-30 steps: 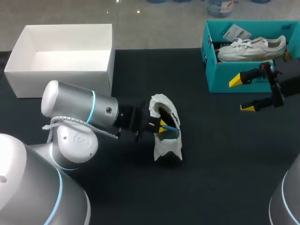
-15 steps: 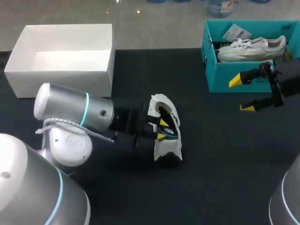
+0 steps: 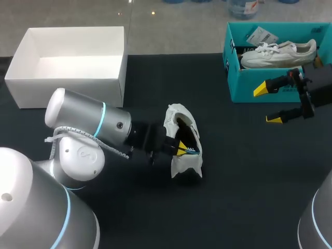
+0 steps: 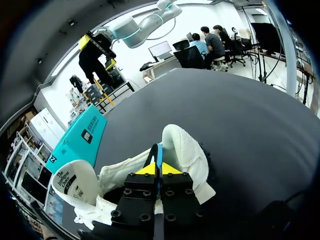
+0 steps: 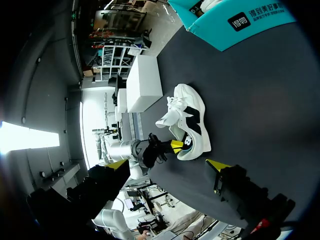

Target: Take the shoe out of the shoebox, open the shoe tongue, remove and reinsert the insole, then place the shoe into the shoebox

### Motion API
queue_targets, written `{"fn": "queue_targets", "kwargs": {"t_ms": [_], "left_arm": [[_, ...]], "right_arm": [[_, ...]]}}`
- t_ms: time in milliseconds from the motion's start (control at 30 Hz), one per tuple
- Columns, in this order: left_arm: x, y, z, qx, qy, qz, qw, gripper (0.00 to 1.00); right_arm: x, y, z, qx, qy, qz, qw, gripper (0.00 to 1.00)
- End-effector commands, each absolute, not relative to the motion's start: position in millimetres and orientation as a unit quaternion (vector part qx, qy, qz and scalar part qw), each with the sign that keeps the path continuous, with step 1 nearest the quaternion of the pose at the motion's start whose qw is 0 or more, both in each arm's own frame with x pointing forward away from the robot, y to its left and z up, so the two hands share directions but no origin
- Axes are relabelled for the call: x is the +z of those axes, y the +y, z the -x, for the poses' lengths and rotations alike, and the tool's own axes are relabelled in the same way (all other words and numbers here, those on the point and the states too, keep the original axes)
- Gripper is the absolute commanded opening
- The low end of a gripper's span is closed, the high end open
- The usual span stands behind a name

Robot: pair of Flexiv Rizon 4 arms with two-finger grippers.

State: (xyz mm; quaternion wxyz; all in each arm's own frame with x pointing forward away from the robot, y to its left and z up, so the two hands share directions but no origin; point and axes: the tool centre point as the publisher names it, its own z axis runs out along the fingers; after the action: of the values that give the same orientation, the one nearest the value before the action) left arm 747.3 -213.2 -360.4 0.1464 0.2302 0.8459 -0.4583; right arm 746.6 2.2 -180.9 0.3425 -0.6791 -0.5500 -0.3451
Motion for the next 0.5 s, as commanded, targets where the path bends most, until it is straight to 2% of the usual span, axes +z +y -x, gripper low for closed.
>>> {"fn": "queue_targets", "kwargs": {"t_ms": [33, 67, 100, 133, 167, 267, 500], "left_arm": [[-358, -221, -751, -0.457, 0.847, -0.23, 0.146, 0.0], [-355, -220, -751, -0.458, 0.846, -0.23, 0.148, 0.0], [-351, -218, -751, -0.46, 0.844, -0.23, 0.153, 0.05], [-347, -215, -752, -0.461, 0.843, -0.23, 0.156, 0.36], [-344, -213, -753, -0.462, 0.842, -0.229, 0.158, 0.39], [-336, -207, -755, -0.462, 0.84, -0.231, 0.164, 0.44], [-339, -201, -754, -0.457, 0.844, -0.228, 0.165, 0.36]], "right_arm": [[-181, 3, -747, -0.344, -0.55, 0.68, 0.342, 1.0], [-181, 3, -747, -0.344, -0.55, 0.68, 0.342, 1.0], [-181, 3, -747, -0.344, -0.55, 0.68, 0.342, 1.0], [-181, 3, -747, -0.344, -0.55, 0.68, 0.342, 1.0], [-181, 3, -747, -0.344, -0.55, 0.68, 0.342, 1.0], [-181, 3, -747, -0.344, -0.55, 0.68, 0.342, 1.0], [-181, 3, -747, -0.344, -0.55, 0.68, 0.342, 1.0]]}}
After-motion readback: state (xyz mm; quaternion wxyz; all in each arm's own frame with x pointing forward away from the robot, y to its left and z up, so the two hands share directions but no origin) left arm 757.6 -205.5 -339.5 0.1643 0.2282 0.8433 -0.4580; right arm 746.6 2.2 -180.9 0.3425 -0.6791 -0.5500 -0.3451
